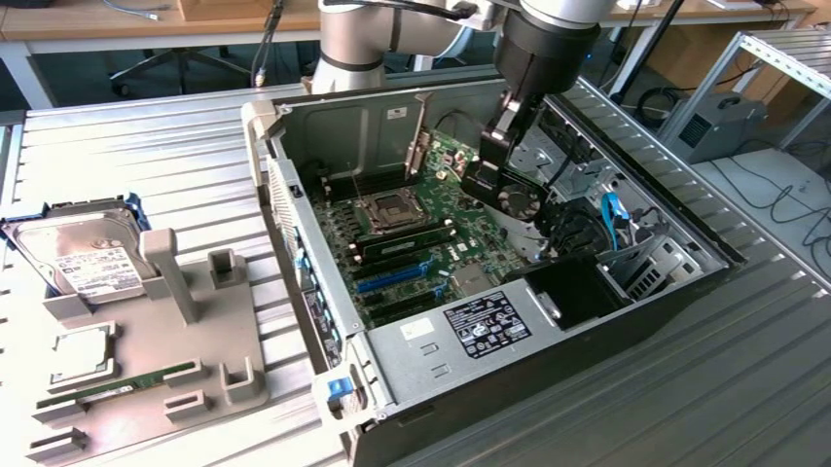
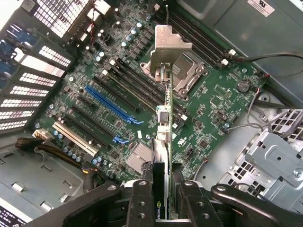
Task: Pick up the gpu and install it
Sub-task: 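Insert the gpu into the slot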
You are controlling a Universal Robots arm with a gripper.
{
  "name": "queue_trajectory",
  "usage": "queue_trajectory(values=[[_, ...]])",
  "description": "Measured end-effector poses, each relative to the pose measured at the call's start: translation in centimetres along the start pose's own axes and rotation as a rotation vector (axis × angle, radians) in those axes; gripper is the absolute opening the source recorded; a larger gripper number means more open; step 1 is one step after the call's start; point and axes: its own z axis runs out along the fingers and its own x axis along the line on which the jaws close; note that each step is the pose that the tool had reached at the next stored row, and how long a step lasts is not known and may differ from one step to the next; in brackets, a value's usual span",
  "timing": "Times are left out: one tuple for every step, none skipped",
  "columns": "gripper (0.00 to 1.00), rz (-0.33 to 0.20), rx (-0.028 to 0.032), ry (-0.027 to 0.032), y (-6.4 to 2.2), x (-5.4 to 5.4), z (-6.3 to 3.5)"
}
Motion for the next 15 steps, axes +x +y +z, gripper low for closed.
queue_trajectory(values=[[0.26, -0.004, -0.0001, 0.0001, 0.0, 0.0, 0.0], [0.26, -0.021, -0.0005, 0.0004, 0.0, 0.0, 0.0], [0.26, -0.024, -0.0006, 0.0005, 0.0, 0.0, 0.0], [0.26, -0.027, -0.0007, 0.0005, 0.0, 0.0, 0.0], [0.26, -0.029, -0.0007, 0.0006, 0.0, 0.0, 0.0], [0.26, -0.032, -0.0008, 0.0006, 0.0, 0.0, 0.0], [0.26, -0.035, -0.0009, 0.0006, 0.0, 0.0, 0.0], [0.26, -0.037, -0.001, 0.0007, 0.0, 0.0, 0.0], [0.26, -0.042, -0.0011, 0.0008, 0.0, 0.0, 0.0], [0.26, -0.044, -0.0011, 0.0008, 0.0, 0.0, 0.0], [0.26, -0.047, -0.0012, 0.0009, 0.0, 0.0, 0.0], [0.26, -0.049, -0.0013, 0.0009, 0.0, 0.0, 0.0], [0.26, -0.052, -0.0013, 0.0011, 0.0, 0.0, 0.0], [0.26, -0.055, -0.0014, 0.0011, 0.0, 0.0, 0.0], [0.26, -0.058, -0.0015, 0.0011, 0.0, 0.0, 0.0]])
